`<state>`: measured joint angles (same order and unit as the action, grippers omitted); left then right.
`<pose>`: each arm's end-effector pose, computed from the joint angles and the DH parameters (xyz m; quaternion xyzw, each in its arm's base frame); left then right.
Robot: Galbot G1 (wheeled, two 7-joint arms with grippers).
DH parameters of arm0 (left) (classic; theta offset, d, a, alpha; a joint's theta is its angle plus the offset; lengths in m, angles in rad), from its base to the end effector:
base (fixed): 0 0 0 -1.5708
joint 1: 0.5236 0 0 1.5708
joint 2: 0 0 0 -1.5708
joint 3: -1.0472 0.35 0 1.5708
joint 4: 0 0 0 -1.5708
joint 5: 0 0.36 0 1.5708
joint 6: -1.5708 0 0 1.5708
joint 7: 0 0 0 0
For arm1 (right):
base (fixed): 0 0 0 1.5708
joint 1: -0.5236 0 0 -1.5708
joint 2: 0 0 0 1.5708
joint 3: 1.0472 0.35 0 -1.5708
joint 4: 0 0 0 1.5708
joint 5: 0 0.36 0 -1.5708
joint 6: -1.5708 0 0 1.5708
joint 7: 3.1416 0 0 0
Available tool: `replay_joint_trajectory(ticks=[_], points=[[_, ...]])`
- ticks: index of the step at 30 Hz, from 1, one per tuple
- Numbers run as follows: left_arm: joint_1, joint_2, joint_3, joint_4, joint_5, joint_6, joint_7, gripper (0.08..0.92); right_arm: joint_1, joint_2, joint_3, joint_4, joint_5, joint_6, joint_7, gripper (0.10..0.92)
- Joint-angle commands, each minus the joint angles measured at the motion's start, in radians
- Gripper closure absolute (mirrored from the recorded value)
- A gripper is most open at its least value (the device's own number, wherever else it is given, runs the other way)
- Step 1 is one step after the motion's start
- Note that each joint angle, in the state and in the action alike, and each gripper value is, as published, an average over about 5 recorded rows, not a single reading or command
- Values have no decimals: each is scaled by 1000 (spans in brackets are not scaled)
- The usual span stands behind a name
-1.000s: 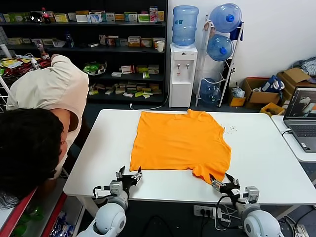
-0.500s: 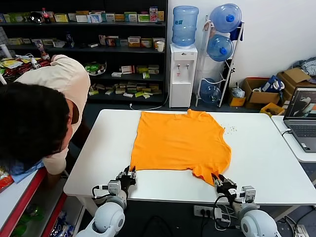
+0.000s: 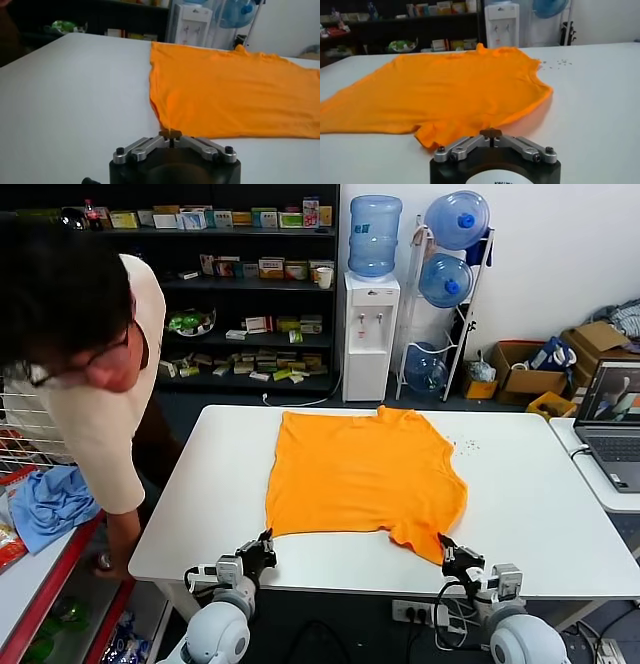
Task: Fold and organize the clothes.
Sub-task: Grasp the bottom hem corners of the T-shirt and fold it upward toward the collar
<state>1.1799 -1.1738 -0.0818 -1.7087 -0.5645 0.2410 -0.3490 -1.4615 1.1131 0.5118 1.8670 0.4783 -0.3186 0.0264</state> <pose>0.2750 -0.0244 -0.3758 -0.0624 -0.9697 0.0446 0.2320 0.2260 -0.1046 -0.3414 0.0584 -0.9704 -0.0114 0.2340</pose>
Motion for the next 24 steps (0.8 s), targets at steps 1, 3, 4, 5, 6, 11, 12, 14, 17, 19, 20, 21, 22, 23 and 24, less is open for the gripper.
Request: replay_joint_trajectory(ticks=[1,3,4,5,6,11,12,14,17,19,20,21,22,23,24], points=[[64,85,-12,-134,-14,-2,-1,904,-201,-5,53,146,-85,17,15,901],[95,111,-23,-168,-15,-3,0,904,-237,-1,63,170,-110,25,19,901],[112,125,-29,-185,-15,-3,0,904,-251,1,66,182,-118,28,21,901],[127,138,-36,-201,-15,-4,0,904,-265,3,69,196,-126,31,24,901],[142,151,-42,-216,-16,-5,0,904,-277,3,70,209,-132,35,25,901],[181,188,-69,-276,-13,-19,4,904,-288,-12,64,238,-155,79,26,901],[180,186,-71,-279,-9,-24,5,904,-273,-18,61,232,-156,90,24,901],[162,168,-69,-267,2,-36,10,904,-225,-28,56,208,-153,109,20,901],[114,124,-61,-220,28,-54,24,904,-128,-43,52,141,-129,126,19,901],[78,96,-53,-181,43,-64,32,904,-59,-54,45,84,-108,138,19,901],[59,83,-48,-160,51,-68,35,904,-27,-60,40,56,-100,144,19,901],[41,73,-43,-140,56,-71,37,904,5,-65,34,25,-93,150,19,901],[22,62,-38,-117,61,-74,38,904,34,-71,28,-5,-85,155,18,901],[2,53,-33,-95,65,-76,39,904,62,-76,21,-32,-77,160,17,901],[-19,44,-29,-71,70,-79,40,904,89,-82,15,-60,-68,163,17,901]])
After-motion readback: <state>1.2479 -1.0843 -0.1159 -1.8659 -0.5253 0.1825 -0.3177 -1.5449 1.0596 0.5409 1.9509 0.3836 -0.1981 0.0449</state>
